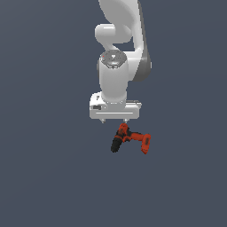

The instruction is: Pick up the object and move it to a goal position.

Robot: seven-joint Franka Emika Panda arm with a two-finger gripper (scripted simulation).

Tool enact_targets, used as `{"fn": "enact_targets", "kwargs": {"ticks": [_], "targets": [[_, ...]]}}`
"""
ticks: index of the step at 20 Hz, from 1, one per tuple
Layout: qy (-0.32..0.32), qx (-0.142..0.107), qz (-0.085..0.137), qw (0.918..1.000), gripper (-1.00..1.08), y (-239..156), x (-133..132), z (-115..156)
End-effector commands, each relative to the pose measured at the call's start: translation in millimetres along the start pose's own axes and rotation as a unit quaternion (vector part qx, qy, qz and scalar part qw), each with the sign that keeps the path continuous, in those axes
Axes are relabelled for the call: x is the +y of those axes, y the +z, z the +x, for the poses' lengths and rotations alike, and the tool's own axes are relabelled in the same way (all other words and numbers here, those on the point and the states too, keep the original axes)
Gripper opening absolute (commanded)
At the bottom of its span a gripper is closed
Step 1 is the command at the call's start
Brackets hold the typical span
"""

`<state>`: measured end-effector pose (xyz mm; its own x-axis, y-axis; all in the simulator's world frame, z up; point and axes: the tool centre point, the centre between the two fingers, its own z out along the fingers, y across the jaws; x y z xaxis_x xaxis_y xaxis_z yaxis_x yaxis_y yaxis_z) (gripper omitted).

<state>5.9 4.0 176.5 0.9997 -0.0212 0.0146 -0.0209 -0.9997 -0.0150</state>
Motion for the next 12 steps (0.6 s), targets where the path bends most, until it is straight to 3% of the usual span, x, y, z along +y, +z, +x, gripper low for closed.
{"fn": "enact_targets", "kwargs": {"ticks": [1,12], "targets": [[0.0,0.0,0.0,1.0,0.68,0.0,0.0,0.0],[-0.001,-0.001,0.006,1.0,0.68,4.7,-3.8,0.4]]}}
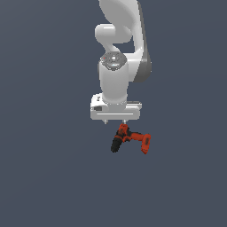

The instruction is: Pick up the object and move it to a goal position.

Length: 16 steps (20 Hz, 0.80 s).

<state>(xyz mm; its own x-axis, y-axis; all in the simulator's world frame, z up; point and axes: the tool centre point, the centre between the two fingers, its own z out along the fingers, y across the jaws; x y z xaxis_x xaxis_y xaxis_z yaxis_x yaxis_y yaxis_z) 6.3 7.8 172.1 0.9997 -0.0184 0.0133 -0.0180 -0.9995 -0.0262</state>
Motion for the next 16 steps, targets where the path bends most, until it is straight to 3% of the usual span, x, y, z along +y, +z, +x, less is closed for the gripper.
{"fn": "enact_targets", "kwargs": {"ticks": [1,16], "targets": [[0.001,0.0,0.0,1.0,0.68,1,0,1],[0.087,-0.019,-0.012,0.9959,0.68,51,-3,25]]}}
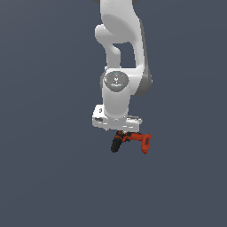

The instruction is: Pick up the object and move it to a goal position.

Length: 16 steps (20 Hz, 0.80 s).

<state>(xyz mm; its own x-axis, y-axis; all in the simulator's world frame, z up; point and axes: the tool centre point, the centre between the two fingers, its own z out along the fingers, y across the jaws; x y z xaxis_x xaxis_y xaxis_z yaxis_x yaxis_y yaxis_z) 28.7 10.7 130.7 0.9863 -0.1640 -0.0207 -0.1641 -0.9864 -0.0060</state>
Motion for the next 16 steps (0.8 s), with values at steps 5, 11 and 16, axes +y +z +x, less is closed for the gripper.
{"fn": "enact_targets", "kwargs": {"ticks": [5,11,16], "targets": [[0.06,-0.012,-0.013,0.998,0.68,38,-5,15],[0.095,-0.017,-0.022,0.9951,0.68,62,-8,22],[0.108,-0.019,-0.026,0.9936,0.68,71,-9,25]]}}
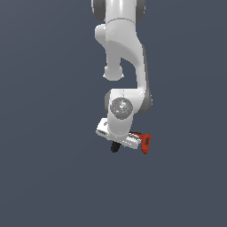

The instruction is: Pick up the object and move it to a goal position.

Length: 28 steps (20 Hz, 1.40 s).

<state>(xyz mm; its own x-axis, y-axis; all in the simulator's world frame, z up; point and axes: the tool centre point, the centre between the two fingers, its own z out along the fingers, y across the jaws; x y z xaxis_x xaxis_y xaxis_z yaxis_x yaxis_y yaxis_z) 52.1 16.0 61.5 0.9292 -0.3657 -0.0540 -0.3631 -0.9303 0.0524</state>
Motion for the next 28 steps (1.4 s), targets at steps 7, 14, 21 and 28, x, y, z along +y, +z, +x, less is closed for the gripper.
{"fn": "enact_targets", "kwargs": {"ticks": [7,14,21,28], "targets": [[0.004,0.0,-0.001,1.0,0.68,9,0,1],[0.005,0.0,-0.001,1.0,0.68,32,0,0],[0.005,0.0,-0.001,1.0,-1.0,33,0,0],[0.005,0.0,-0.001,1.0,-1.0,31,0,0]]}}
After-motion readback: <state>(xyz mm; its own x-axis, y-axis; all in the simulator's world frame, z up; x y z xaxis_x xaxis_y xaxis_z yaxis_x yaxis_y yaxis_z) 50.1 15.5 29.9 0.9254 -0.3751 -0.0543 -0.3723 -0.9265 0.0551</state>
